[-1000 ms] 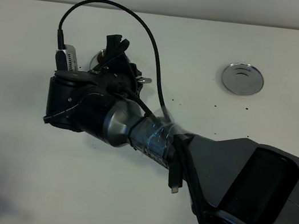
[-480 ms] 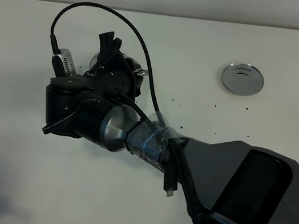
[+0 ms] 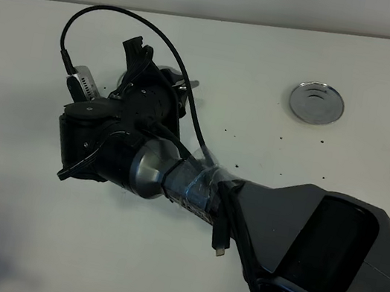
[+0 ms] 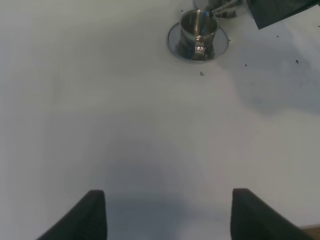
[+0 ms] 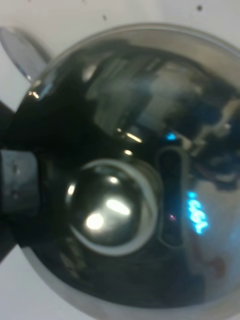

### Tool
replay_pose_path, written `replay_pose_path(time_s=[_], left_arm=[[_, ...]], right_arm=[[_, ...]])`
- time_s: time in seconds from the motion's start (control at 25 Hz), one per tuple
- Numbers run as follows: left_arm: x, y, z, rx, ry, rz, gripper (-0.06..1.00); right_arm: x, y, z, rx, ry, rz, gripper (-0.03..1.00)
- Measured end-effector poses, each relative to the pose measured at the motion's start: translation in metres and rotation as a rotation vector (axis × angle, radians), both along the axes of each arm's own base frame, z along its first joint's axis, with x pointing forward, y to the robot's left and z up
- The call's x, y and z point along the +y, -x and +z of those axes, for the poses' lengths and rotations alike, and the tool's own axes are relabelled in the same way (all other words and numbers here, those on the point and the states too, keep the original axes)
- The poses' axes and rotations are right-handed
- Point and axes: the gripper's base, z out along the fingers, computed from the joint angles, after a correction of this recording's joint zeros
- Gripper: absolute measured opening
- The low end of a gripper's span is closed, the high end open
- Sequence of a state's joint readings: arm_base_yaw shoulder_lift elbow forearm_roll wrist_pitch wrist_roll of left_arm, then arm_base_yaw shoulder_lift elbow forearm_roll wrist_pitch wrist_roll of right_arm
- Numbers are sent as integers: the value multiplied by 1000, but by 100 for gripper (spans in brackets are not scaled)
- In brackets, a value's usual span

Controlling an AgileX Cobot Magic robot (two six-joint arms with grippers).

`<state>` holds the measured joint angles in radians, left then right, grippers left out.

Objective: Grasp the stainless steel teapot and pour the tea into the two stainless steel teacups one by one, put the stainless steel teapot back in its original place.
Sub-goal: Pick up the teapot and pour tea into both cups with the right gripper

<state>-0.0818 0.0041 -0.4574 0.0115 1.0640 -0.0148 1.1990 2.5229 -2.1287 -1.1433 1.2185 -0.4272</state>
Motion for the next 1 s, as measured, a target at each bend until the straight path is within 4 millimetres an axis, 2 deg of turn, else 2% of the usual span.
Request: replay_pose_path(time_s=[0.52, 1.0], left_arm=[[0, 0, 0, 0, 0, 0, 59], [0, 0, 0, 0, 0, 0, 59]], right_arm=[[1, -2, 5, -50, 61, 40, 19], [7, 5, 9, -100, 97, 85, 19]])
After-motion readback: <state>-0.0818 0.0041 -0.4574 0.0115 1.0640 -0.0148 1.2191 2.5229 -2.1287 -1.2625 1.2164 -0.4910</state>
